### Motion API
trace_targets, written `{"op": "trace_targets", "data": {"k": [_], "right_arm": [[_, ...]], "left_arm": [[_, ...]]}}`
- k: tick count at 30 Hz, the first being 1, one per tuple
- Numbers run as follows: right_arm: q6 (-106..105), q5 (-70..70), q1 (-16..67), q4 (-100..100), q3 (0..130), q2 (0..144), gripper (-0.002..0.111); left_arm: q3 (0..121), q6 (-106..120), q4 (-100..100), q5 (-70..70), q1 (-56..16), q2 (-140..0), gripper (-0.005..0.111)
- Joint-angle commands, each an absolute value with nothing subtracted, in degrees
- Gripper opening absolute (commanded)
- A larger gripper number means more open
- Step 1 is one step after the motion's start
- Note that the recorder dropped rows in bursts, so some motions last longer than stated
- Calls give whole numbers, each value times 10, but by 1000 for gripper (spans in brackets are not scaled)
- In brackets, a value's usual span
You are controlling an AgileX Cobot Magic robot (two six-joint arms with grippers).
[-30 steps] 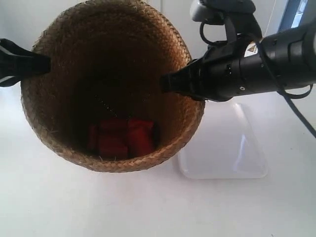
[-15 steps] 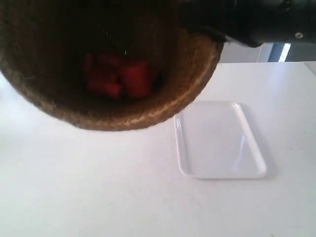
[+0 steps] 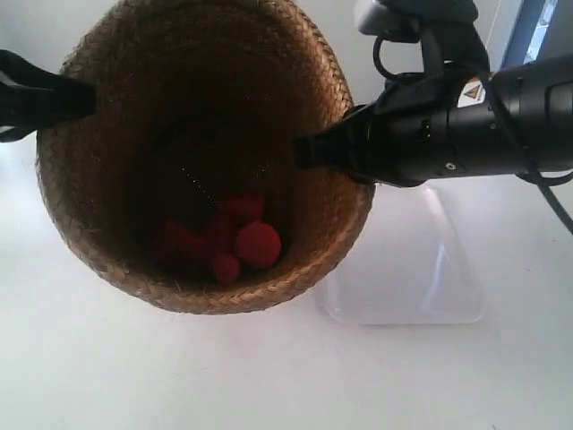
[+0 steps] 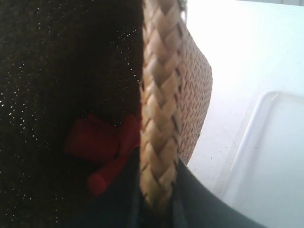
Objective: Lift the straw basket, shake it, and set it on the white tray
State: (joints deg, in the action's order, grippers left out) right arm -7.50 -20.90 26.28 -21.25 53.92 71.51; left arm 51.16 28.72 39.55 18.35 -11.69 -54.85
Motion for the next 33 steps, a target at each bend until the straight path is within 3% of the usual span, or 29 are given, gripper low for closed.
{"op": "trace_targets", "data": {"k": [1,11,15,18,20,22,33], "right_arm": [[-88,-196,263,-206,536,711,0],[-88,-205,263,-218,542,747,0],[-120,-308,269,-247,615,666,0],[-115,-222,289,-213,604,605,0],[-73,-191,281,-173,558,659,0],[-44,-250,265,-170,556,712,0],[-52,-233,274,-172,560,728,0]], "left_arm": [[517,300,415,183,-121,-543,0],[520,303,398,191,-121,-549,0],[595,317,448,267,-121,-497,0],[591,331,446,237,-121,-471,0],[531,309,427,199,-121,-509,0],[499,285,430,207,-120,-544,0],[514,313,460,197,-127,-535,0]]}}
